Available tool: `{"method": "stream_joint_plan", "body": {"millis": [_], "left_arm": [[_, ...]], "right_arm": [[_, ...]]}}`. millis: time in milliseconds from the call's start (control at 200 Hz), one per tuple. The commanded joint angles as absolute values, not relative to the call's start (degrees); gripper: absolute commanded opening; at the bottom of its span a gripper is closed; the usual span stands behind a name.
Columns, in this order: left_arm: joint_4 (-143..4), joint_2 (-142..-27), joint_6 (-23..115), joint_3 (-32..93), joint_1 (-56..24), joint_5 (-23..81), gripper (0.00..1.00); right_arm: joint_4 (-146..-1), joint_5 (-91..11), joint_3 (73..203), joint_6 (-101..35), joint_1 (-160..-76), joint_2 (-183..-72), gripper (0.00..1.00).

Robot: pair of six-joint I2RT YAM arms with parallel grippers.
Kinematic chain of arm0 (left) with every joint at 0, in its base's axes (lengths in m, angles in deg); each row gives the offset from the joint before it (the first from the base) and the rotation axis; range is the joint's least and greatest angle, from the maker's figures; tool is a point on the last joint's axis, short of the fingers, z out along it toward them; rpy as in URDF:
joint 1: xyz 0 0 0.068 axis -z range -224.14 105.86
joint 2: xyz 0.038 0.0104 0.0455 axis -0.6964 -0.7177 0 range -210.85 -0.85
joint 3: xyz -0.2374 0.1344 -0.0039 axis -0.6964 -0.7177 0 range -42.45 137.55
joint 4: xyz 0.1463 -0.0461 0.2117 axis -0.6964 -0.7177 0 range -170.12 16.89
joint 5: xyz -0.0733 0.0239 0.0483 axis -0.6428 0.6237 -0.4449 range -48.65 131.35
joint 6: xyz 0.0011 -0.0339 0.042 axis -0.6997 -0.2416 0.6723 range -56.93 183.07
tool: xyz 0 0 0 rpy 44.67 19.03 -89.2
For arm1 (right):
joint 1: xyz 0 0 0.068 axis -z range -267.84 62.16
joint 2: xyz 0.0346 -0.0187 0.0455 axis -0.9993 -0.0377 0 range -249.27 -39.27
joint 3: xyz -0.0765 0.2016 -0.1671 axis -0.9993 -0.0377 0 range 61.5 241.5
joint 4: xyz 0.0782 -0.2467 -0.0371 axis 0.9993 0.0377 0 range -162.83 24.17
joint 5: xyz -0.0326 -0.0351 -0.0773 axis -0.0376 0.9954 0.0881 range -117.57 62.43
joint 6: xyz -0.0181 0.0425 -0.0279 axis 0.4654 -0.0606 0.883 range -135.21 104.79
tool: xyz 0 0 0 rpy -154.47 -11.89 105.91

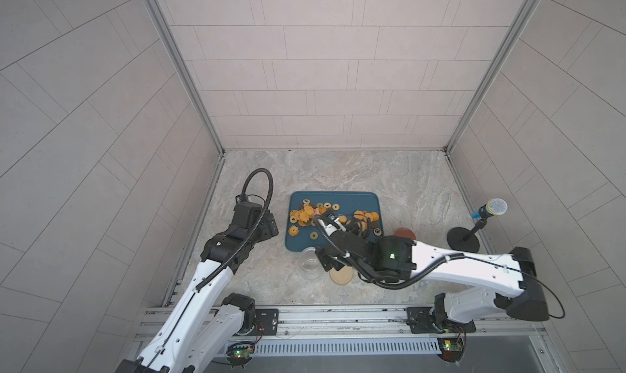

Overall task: Pour the cookies out of the jar
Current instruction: Place the jar at the center of the board, then reset both arms

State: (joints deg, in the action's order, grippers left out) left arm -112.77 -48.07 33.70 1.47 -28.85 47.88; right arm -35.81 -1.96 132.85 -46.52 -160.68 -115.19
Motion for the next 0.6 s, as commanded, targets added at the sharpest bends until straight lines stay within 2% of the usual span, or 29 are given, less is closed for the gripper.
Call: {"method": "stream_joint_plan", "body": {"millis": [0, 75, 175, 370, 445, 530, 555, 595], "left_arm": [[-111.05, -47.09, 34.7, 0.42, -28.59, 46.6, 0.94], [-110.25, -46.9, 35.05, 0.33, -28.59, 45.53, 0.94], [-109.23, -46.9, 35.77, 0.44, -28.68, 45.34, 0.95], [-104.77, -50.06, 36.11, 3.11, -28.67, 54.29, 0.95], [-102.52, -53.34, 38.08, 4.49, -28.69, 60.17, 0.93], [-96.97, -58.09, 43.88, 4.44, -28.81, 66.75, 0.93], [-94.11, -59.47, 47.33, 3.8, -28.77, 67.99, 0.99], [-90.51, -61.93, 50.72, 2.88, -28.76, 72.37, 1.0]], "right_arm": [[-28.05, 10.98, 130.25, -46.84, -159.49, -108.12, 1.0], [-25.73, 16.86, 127.6, -47.04, -157.49, -103.12, 1.0], [-26.23, 17.96, 122.88, -43.23, -153.1, -96.74, 1.0], [-34.34, 30.37, 108.52, -37.24, -148.83, -82.73, 1.0], [-38.68, 25.94, 104.73, -34.53, -141.23, -79.4, 1.0], [-39.25, 17.22, 103.32, -34.48, -130.56, -80.54, 1.0], [-38.99, 14.34, 103.56, -35.04, -127.49, -81.58, 1.0], [-38.94, 10.81, 103.9, -35.7, -123.32, -83.2, 1.0]]}}
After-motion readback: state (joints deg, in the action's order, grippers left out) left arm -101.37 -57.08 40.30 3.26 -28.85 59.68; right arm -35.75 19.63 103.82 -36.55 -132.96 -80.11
